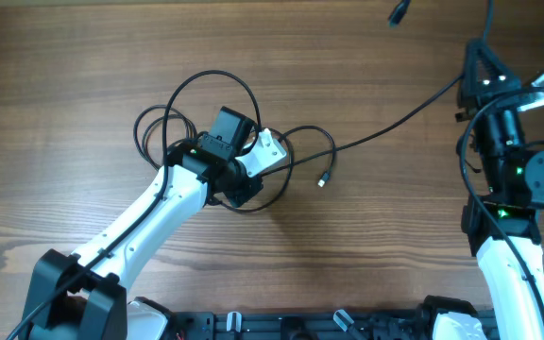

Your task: Untangle cables

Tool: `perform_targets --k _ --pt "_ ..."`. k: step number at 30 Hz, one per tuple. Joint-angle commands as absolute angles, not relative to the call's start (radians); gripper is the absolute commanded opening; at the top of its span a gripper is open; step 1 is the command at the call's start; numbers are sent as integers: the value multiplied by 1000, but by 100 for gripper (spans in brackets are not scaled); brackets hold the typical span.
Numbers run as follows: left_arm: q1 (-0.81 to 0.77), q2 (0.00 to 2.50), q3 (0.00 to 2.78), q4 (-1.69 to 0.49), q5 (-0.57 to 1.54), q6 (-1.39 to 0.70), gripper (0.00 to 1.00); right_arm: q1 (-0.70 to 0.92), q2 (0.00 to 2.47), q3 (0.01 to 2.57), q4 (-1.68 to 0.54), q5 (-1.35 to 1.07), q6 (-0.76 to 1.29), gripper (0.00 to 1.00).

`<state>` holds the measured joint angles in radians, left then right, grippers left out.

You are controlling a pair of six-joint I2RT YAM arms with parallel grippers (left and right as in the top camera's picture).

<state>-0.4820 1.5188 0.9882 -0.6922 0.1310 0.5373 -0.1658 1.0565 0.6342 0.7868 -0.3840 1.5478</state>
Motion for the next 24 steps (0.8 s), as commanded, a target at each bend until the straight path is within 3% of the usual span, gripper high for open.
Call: perform_targets --k 1,6,13,24 --pt "-478 1525 980 -696 142 537 27 -203 1081 644 793 -383 1599 4" --pt "-478 1525 980 -700 248 537 38 -219 1116 644 818 -395 1633 4" --pt "-478 1527 980 -703 261 538 41 -223 1120 644 882 -401 1683 4" --pt "-482 1651 980 -688 262 538 36 -223 1120 644 987 -442 1758 4"
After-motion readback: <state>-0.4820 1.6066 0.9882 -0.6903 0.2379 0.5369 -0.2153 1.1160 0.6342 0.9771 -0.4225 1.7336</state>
